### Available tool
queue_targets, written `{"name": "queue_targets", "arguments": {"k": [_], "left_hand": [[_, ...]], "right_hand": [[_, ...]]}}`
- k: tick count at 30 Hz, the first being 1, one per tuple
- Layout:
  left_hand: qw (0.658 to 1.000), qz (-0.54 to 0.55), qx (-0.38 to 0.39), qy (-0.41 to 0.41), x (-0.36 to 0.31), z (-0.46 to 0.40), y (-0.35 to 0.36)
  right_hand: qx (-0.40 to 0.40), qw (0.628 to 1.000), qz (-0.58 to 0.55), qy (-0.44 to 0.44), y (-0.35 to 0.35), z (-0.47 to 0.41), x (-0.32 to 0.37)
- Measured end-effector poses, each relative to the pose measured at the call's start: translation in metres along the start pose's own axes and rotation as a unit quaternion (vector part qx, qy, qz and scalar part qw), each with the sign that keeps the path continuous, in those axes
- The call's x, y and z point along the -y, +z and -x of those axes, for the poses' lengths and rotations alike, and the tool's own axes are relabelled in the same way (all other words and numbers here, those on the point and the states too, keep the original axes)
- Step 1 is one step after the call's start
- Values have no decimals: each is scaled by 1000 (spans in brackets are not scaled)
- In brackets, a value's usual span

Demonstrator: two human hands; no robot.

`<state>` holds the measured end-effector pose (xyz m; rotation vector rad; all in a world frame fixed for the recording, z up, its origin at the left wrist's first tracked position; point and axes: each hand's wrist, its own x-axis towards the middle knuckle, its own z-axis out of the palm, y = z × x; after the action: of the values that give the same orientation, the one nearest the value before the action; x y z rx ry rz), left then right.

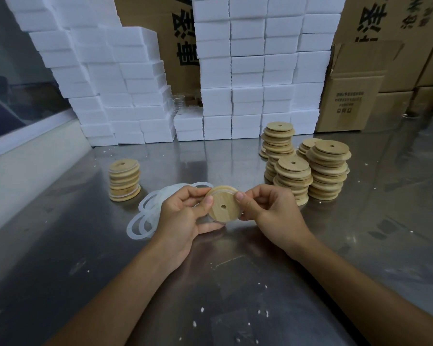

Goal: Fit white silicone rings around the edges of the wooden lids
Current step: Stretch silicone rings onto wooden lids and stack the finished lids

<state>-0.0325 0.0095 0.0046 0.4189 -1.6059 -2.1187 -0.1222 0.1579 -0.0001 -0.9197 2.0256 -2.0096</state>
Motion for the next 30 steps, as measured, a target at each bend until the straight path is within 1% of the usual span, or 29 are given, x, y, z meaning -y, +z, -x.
{"name": "queue_targets", "arguments": {"k": [5,9,12,16,19,22,26,28,30], "left_hand": [[999,34,-2,-13,-1,-1,-2],[999,32,-6,-21,-2,-1,-2],[1000,5,5,-17,-2,0,0],[998,-52,28,-11,-1,2,2],[996,-79,29,1,0,3,2],[997,-69,8,17,2,2,1],[1000,-15,-20,6,1,0,0],[1000,-1,-23,1,1,-1,0],[999,-27,-26,11,3,-1,1]], "right_hand": [[22,1000,-11,9,0,1,0],[22,1000,-11,12,0,0,-2],[2,1000,-10,2,1,0,-2],[-49,999,13,-20,0,0,-3],[-60,998,25,-27,1,0,-4],[-33,999,25,-28,1,1,-4],[20,1000,15,-5,1,2,-5],[15,1000,14,-8,1,1,-6],[-3,999,22,-24,2,0,-8]]}}
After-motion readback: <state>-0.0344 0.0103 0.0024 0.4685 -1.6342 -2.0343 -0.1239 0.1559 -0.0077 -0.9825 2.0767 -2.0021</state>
